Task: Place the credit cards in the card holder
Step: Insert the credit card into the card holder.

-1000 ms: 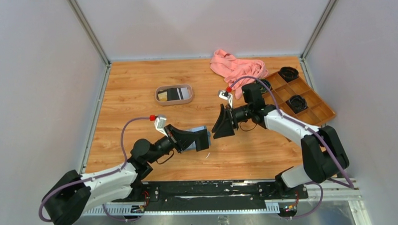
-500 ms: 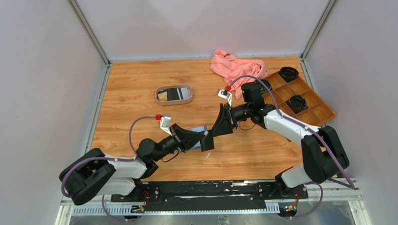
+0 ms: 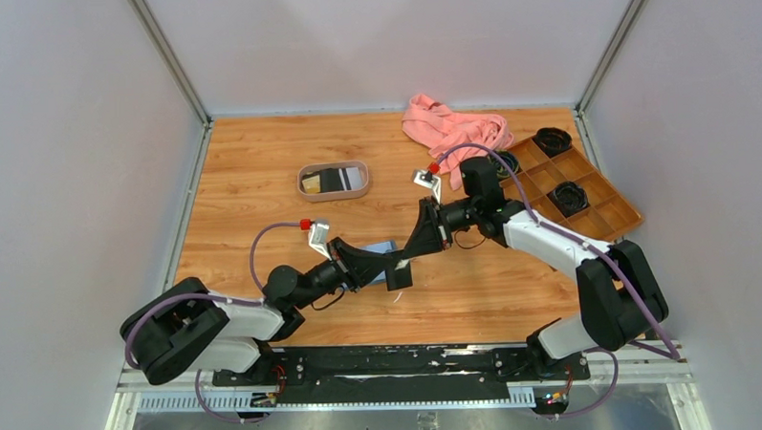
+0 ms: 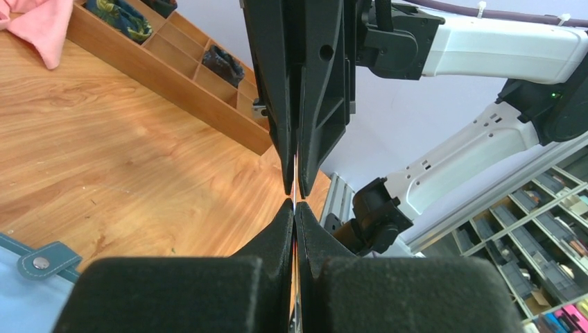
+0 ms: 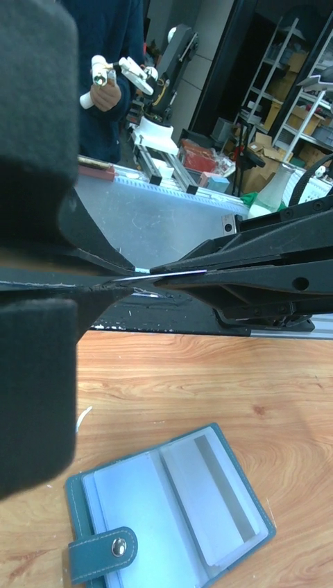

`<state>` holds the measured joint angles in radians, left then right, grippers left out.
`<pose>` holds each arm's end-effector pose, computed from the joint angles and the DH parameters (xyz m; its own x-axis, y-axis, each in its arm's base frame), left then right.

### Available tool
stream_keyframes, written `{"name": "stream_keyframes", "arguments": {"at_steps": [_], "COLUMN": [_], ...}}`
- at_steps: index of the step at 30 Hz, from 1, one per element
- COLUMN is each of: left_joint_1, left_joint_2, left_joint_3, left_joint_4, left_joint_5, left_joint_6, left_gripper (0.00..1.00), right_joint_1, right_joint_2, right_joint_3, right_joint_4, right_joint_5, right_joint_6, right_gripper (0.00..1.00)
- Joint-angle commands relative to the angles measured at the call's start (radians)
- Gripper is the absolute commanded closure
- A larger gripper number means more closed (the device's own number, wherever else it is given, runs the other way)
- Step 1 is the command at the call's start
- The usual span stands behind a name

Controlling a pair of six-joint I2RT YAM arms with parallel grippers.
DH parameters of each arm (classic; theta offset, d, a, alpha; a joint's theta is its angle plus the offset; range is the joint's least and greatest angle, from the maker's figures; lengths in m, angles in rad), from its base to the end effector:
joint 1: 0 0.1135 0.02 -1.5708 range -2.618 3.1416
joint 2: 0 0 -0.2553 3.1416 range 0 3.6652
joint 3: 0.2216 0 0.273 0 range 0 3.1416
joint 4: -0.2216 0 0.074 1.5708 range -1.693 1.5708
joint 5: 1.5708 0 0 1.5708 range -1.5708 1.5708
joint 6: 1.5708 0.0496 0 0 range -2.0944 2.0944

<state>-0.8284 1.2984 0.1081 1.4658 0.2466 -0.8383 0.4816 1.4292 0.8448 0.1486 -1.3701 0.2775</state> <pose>0.1421 -0.1728 0.1676 -0.5264 -0.4928 -0.6929 0.7208 0.1736 -0.6711 0.2569 0.1891 0.2339 -0.6008 -0.2524 -0.7585 -0.7435 -0.1722 0.6462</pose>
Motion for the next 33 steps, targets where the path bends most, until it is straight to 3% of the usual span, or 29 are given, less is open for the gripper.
{"name": "stream_keyframes", "arguments": {"at_steps": [1,4,9,11,15,18,22,27,33], "left_joint_1": [-0.011,-0.011,-0.007,0.0,0.002,0.003,0.026,0.088,0.156], "left_joint_2": [0.012,0.008,-0.106,-0.245,-0.581,-0.781,-0.907,-0.825,-0.645], "left_joint_3": [0.011,0.004,-0.049,-0.053,0.052,0.054,0.046,0.107,0.107], "left_joint_4": [0.042,0.042,-0.033,-0.238,-0.965,-1.202,-1.377,-1.6,-1.58], "left_joint_5": [-0.013,-0.023,-0.088,-0.117,-0.234,-0.358,-0.415,-0.43,-0.392], "left_joint_6": [0.022,0.024,0.038,0.081,0.264,0.298,0.248,0.192,0.137], "left_gripper": [1.0,0.91,0.52,0.4,0.2,0.01,0.0,0.0,0.19], "right_joint_1": [0.015,0.015,0.011,0.008,0.006,0.005,0.007,0.02,0.064], "right_joint_2": [-0.015,-0.012,-0.005,-0.005,0.009,0.032,0.069,0.194,0.334], "right_joint_3": [0.029,0.027,0.038,0.027,0.013,0.014,-0.016,0.022,0.092], "right_joint_4": [0.027,0.018,-0.103,-0.13,-0.132,-0.113,0.039,0.195,0.223], "right_joint_5": [-0.032,-0.03,-0.023,0.015,0.106,0.184,0.295,0.369,0.413], "right_joint_6": [0.004,-0.013,-0.153,-0.19,-0.186,-0.137,0.031,0.205,0.277], "right_gripper": [0.93,1.0,1.0,1.0,1.0,1.0,1.0,1.0,1.0]}}
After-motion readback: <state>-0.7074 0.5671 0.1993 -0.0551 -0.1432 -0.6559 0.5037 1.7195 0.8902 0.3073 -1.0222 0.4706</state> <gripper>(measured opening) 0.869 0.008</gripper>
